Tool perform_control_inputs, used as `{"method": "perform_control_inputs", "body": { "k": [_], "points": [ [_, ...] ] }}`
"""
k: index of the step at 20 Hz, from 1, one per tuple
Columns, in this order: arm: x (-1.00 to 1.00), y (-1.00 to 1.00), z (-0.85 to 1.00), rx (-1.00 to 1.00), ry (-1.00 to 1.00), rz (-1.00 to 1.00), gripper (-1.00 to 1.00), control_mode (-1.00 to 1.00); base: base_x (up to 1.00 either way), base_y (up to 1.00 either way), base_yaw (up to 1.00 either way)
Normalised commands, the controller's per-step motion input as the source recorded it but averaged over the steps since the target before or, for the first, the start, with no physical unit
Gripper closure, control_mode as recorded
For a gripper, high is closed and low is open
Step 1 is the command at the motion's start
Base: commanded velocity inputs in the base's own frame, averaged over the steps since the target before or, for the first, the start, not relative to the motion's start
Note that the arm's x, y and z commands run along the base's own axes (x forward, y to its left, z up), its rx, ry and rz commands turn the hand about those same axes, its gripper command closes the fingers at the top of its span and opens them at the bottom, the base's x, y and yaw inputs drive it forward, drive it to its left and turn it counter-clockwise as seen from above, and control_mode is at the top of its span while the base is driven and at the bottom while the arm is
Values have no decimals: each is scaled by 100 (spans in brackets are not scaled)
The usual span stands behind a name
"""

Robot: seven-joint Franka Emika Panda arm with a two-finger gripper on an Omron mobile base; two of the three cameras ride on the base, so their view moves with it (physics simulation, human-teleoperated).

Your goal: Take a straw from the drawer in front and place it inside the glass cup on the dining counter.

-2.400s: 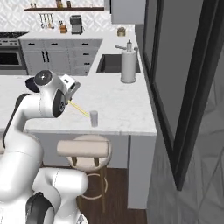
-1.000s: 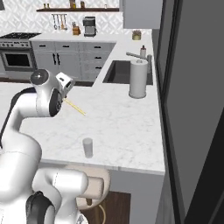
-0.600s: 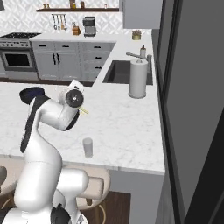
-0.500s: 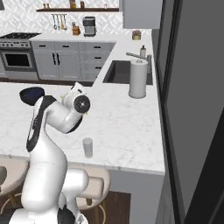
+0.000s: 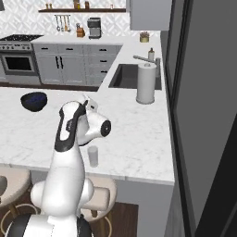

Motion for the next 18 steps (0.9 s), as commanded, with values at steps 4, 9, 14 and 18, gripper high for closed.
{"method": "perform_control_inputs", "body": {
  "k": [4,9,14,18],
  "points": [
    [23,-21,0,10,-2,15,100,-100,0,0,0],
    [10,-40,-1,12,-3,17,100,-100,0,0,0],
    [7,-48,0,18,2,14,100,-100,0,0,0],
    [1,-24,0,9,2,12,100,-100,0,0,0]
  ]
}}
